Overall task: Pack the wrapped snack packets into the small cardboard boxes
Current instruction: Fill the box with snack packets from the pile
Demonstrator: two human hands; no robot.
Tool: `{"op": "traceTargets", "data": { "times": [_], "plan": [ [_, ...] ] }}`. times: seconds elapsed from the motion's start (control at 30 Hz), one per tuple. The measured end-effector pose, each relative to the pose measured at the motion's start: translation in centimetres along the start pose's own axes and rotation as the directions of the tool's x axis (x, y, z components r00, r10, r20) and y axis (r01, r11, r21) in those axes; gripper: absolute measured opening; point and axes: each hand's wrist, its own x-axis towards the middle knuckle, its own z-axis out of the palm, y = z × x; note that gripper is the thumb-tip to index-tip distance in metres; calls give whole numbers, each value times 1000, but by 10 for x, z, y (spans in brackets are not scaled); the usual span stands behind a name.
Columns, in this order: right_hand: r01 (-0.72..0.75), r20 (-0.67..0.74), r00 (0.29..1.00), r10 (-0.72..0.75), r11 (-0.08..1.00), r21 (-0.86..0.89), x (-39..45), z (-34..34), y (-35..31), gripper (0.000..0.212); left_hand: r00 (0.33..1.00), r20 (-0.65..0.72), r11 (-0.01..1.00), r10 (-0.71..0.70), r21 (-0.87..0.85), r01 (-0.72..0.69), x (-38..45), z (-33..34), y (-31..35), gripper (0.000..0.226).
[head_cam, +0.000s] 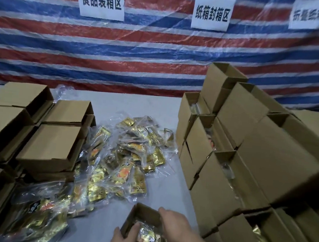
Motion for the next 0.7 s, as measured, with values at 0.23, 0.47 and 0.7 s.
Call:
{"op": "traceTargets", "data": {
  "times": [0.23, 0.47, 0.7],
  "plan": [
    [-58, -136, 989, 59, 998, 15, -30, -48, -13, 20, 952, -33, 949, 304, -77, -306, -21, -15, 42, 66],
    [-72, -481, 875, 57, 997, -12, -103, -182, -9, 33, 452, -20, 448, 892, 164, -879, -99, -58, 134, 82],
    [-209, -647, 747, 156, 978, -5, -204, -237, 22, 40, -319, 471, -546, 822, 499, -673, -157, -41, 202, 65]
  ]
}}
